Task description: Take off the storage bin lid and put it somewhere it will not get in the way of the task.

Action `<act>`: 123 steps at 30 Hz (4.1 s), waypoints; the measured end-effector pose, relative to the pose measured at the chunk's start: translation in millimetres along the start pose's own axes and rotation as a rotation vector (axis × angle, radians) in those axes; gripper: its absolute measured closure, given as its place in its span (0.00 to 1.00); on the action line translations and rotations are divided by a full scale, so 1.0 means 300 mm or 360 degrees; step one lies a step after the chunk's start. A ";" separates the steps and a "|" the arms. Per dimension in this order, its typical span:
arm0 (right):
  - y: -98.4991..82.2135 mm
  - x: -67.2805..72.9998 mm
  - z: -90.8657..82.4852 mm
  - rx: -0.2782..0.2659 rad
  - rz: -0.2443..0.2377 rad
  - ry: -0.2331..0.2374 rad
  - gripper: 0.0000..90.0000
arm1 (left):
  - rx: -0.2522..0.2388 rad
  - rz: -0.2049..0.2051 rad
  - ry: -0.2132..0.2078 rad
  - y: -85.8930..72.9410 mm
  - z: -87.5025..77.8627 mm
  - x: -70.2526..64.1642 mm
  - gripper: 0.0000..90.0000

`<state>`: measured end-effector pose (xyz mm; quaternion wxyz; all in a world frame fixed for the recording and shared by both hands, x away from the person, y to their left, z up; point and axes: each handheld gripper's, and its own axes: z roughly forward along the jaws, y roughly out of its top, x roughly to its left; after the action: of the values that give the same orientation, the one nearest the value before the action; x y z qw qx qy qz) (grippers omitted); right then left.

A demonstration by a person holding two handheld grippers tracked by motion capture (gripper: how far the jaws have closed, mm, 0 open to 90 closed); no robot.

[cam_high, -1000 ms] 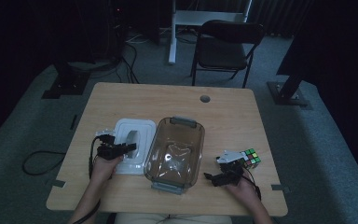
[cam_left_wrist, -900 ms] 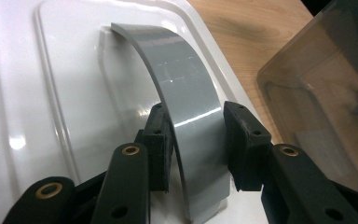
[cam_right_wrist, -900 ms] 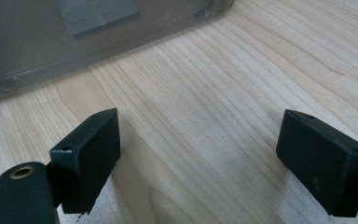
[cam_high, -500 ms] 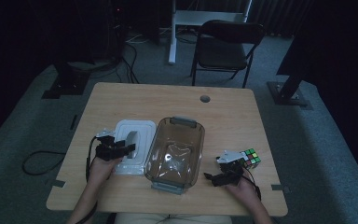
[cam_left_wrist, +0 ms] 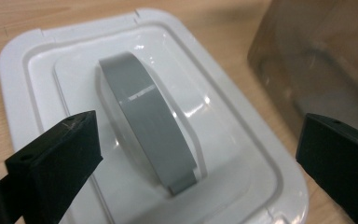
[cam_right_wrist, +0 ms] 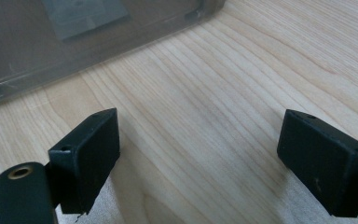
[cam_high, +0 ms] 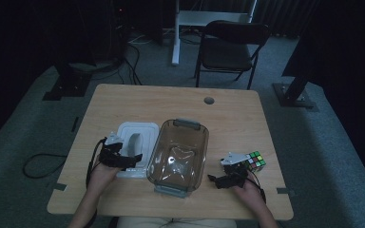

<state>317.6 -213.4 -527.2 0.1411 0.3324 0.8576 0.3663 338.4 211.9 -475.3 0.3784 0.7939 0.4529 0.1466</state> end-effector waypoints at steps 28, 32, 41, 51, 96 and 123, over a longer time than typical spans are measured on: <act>0.156 0.018 0.031 -0.0009 0.0254 -0.0182 0.14 | 0.0052 0.0112 -0.0062 0.032 0.079 -0.127 0.00; 0.171 -0.002 0.037 0.0004 0.0249 -0.0211 0.16 | 0.0061 0.0121 -0.0063 0.043 0.093 -0.135 0.00; 0.187 -0.038 0.033 0.0011 0.0232 -0.0235 0.16 | 0.0091 0.0095 -0.0073 0.063 0.130 -0.140 0.01; 0.191 -0.055 -0.041 -0.0061 0.0215 -0.0295 0.14 | 0.0089 0.0110 -0.0094 0.073 0.145 -0.163 0.00; -0.107 -0.192 -0.301 -0.0135 0.0491 -0.0453 0.12 | -0.0013 -0.0125 0.0248 -0.219 -0.175 0.188 0.01; -0.156 -0.204 -0.268 -0.0029 0.0531 -0.0485 0.27 | 0.0103 -0.0150 0.0426 -0.318 -0.138 0.204 0.01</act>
<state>302.1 -321.4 -505.5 0.2094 0.5199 0.7561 0.3378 290.1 311.2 -524.2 0.2951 0.7569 0.5406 0.2186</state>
